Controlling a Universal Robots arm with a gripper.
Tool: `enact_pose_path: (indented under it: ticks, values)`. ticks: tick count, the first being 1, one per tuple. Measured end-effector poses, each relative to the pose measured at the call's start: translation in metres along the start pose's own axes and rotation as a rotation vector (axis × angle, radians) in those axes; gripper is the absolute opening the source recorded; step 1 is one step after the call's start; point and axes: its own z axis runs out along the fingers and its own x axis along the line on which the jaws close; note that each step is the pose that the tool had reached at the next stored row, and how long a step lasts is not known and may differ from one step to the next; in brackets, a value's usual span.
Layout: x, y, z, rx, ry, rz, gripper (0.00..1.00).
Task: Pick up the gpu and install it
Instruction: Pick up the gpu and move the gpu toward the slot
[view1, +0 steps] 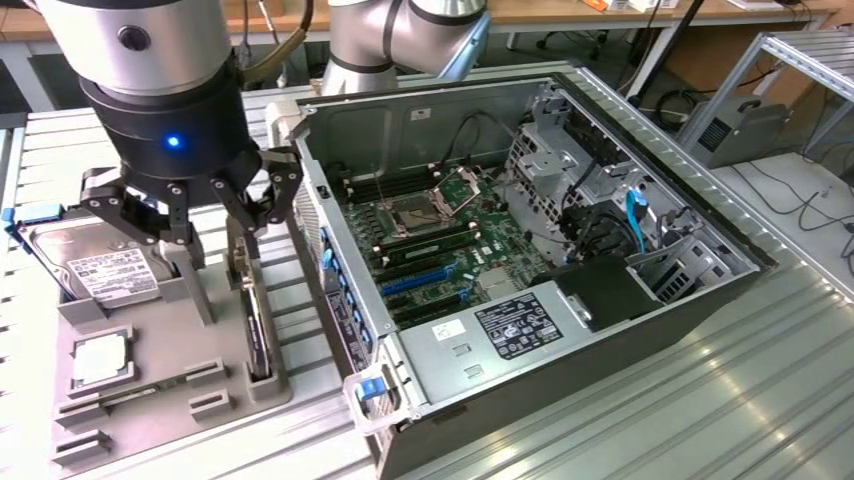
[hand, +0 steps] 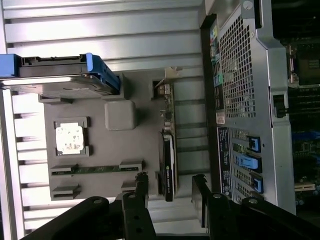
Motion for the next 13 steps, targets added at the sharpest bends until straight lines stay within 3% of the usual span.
enact_pose_path:
  ticks: [4,13]
  values:
    - [0.0,0.0002,0.0122,0.0,-0.0001,0.002,0.48]
    - [0.001,0.0003,0.0259,0.0002,-0.0002,0.005,0.48]
